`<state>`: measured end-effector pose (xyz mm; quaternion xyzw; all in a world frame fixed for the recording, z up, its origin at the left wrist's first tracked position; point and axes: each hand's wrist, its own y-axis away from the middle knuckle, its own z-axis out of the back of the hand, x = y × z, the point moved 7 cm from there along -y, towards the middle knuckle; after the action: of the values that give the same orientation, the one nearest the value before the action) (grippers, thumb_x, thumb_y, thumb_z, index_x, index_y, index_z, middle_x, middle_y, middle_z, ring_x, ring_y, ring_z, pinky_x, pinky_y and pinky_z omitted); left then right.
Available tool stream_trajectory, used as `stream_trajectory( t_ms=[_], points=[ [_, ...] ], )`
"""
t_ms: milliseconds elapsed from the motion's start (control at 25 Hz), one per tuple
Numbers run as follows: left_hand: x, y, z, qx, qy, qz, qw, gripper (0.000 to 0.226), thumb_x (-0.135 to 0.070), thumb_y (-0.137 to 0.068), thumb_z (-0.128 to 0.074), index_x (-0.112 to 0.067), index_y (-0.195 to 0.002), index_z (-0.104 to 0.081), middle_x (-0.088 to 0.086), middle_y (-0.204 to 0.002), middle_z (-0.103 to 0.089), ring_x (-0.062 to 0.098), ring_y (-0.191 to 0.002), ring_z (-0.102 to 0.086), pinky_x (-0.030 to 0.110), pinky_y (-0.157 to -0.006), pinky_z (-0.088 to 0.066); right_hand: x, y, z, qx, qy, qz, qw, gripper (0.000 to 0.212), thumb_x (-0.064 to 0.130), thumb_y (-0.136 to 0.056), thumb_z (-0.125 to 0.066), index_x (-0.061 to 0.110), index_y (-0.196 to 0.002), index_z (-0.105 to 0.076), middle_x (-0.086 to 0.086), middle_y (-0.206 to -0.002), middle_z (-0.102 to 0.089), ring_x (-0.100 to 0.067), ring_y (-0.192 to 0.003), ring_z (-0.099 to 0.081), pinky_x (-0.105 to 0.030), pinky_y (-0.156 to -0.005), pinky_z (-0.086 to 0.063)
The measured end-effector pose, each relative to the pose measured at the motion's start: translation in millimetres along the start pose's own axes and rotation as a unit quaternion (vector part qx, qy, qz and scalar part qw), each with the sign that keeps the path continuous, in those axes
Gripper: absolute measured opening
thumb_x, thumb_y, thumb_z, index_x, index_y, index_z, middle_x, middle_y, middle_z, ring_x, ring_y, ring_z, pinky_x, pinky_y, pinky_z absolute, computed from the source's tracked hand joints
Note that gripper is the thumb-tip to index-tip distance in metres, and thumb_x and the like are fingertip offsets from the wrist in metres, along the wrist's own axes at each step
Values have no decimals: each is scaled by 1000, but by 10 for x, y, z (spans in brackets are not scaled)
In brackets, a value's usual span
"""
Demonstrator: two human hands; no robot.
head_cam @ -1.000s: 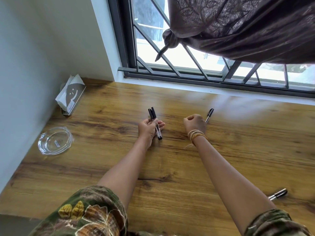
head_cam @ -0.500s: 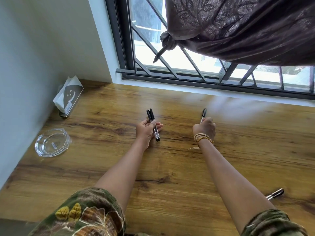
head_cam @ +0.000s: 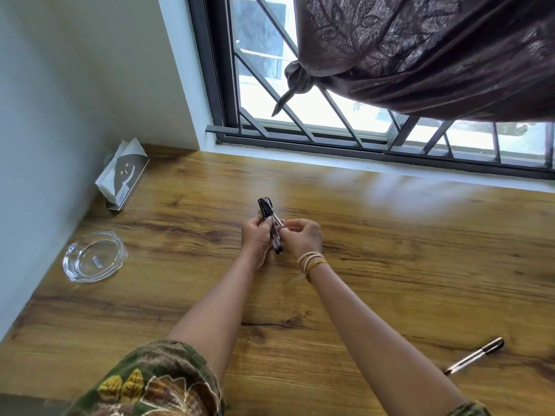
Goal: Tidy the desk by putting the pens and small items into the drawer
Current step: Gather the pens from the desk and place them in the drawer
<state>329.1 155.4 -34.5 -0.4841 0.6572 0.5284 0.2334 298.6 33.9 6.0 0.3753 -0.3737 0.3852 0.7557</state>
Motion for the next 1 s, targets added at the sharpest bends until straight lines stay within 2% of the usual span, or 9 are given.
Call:
stream_trajectory(
  t_ms=[80,200,360,520,760,840,920,1000],
  points=[
    [9,-9,7,-1,0,0,1000,17,-1,-99,-44,-3,-97,-62,9,-77,-72,14,-57,-68,28,-56,-56,53,58,-30,1,41,30,999,21,15,-72,-71,14,-92,-78,0,-88,-77,-12,-79,-70,-21,-76,-56],
    [-2,-5,7,-5,12,0,1000,21,-1,-99,-44,-6,-91,-63,5,-72,-73,15,-60,-69,28,-60,-57,131,94,-43,-6,75,63,995,22,14,-75,-69,14,-95,-77,-1,-89,-77,-13,-82,-71,-27,-83,-57],
    [-11,-7,6,-3,19,-6,1000,23,0,-99,-43,-8,-92,-63,11,-84,-70,16,-65,-69,29,-65,-58,183,119,-45,-18,91,74,993,22,16,-77,-67,15,-98,-75,-1,-83,-74,-15,-78,-69,-29,-79,-57],
    [-45,25,-12,-3,4,-13,1000,24,0,-100,-41,-8,-91,-63,13,-87,-69,13,-61,-70,23,-53,-56,178,117,-35,-7,90,63,994,24,17,-78,-66,14,-99,-76,-2,-90,-76,-16,-84,-70,-24,-81,-54],
    [-77,120,-34,62,-8,14,998,18,6,-97,-46,-2,-98,-62,12,-91,-68,11,-62,-71,22,-54,-56,142,191,-71,9,102,73,992,20,17,-77,-65,13,-92,-78,-3,-95,-76,-20,-89,-70,-33,-88,-56],
    [-74,177,-10,87,-14,27,996,17,10,-93,-50,0,-101,-61,9,-86,-72,10,-61,-71,20,-52,-54,132,225,-87,18,99,77,992,22,15,-78,-64,13,-96,-77,-1,-102,-75,-19,-94,-69,-32,-91,-54],
    [-70,251,32,100,-34,45,993,18,10,-91,-54,-3,-98,-62,0,-73,-74,8,-58,-70,18,-48,-52,100,278,-90,22,92,72,993,23,15,-80,-64,13,-99,-77,-3,-101,-76,-20,-96,-69,-27,-90,-53],
    [-53,309,105,99,-47,53,993,19,10,-91,-55,-7,-98,-62,-2,-68,-74,7,-56,-69,17,-47,-51,80,384,-96,17,78,62,995,24,16,-81,-63,14,-100,-77,-5,-102,-76,-20,-98,-68,-24,-89,-49]
  ],
)
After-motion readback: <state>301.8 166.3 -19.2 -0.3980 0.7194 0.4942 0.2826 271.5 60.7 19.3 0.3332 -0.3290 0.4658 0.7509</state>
